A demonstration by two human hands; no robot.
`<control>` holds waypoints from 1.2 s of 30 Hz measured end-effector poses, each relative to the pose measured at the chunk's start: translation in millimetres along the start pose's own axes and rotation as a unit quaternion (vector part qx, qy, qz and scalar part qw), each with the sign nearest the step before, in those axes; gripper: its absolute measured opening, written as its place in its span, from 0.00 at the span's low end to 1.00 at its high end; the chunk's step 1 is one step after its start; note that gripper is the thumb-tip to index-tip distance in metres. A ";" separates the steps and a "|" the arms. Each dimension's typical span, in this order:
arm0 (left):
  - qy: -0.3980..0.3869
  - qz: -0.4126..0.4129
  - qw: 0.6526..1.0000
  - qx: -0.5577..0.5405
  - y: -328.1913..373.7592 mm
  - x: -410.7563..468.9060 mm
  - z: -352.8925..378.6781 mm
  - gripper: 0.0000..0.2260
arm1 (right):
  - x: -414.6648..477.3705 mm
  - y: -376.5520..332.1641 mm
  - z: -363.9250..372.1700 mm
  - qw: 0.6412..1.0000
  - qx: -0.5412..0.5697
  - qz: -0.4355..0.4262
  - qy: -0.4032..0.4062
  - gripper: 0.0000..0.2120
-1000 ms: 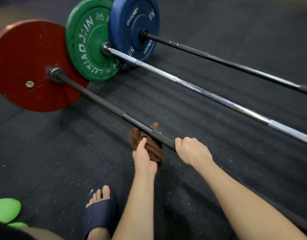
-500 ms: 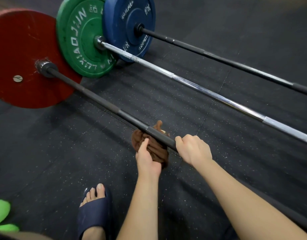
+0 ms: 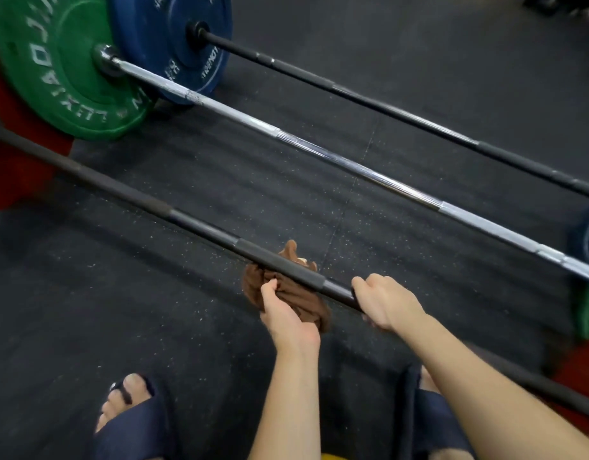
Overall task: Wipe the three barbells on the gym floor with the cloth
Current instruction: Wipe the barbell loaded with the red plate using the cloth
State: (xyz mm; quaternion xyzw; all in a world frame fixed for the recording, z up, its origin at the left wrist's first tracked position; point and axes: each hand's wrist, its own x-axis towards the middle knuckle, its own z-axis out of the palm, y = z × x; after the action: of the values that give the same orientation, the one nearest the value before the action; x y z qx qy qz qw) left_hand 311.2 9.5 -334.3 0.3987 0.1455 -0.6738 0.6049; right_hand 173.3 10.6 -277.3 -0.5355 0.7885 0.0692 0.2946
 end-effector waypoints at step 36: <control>-0.082 -0.049 0.995 0.014 -13.3 4.6 -9.4 0.21 | 3.7 12.0 17.3 0.994 -0.058 -0.064 0.060 0.05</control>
State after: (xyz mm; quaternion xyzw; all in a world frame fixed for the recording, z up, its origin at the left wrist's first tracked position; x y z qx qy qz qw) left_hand 302.5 15.7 -347.4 0.3423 0.1052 -0.7350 0.5758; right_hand 168.5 20.0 -295.9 -0.6039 0.7637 0.0632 0.2190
